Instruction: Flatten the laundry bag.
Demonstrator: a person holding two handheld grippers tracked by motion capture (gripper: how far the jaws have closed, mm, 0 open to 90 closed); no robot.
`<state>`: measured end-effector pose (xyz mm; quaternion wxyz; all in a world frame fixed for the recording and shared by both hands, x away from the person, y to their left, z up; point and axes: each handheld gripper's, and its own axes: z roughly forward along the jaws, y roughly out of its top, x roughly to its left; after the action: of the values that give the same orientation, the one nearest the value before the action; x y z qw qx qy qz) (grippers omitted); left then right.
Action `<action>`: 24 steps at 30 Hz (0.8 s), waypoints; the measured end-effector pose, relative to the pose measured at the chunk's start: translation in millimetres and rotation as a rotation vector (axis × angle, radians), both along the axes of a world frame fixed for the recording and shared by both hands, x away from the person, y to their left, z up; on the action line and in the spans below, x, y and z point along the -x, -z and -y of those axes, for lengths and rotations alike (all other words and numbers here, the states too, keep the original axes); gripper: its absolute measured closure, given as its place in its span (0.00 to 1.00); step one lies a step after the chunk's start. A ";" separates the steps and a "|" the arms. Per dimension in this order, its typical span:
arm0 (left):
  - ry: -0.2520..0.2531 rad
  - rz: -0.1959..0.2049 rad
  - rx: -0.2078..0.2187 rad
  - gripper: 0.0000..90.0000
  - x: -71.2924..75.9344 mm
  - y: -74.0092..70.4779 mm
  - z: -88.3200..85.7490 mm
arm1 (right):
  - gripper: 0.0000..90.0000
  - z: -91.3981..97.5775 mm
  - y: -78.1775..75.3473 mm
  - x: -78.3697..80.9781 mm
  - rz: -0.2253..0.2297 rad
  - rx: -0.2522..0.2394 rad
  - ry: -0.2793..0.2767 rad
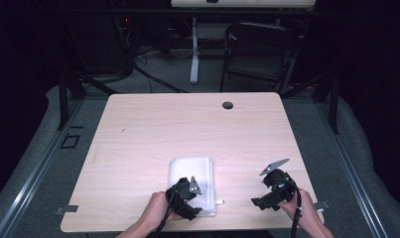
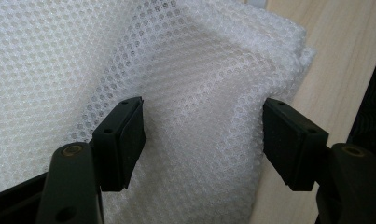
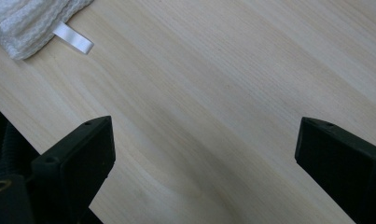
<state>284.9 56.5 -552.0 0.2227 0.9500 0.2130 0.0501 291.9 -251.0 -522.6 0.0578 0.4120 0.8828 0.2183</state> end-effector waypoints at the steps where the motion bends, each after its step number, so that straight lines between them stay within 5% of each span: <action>1: 0.000 0.000 0.000 0.38 0.0 0.0 0.0 | 0.05 0.0 0.0 0.0 0.000 0.000 0.000; 24: 0.022 0.027 0.024 0.77 -7.0 -1.6 -8.1 | 0.16 -16.4 -0.3 2.8 -0.007 0.014 -0.049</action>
<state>291.8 64.6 -550.4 0.2376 0.9487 0.2004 0.0578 289.1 -234.6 -522.3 0.0521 0.3907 0.8942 0.2120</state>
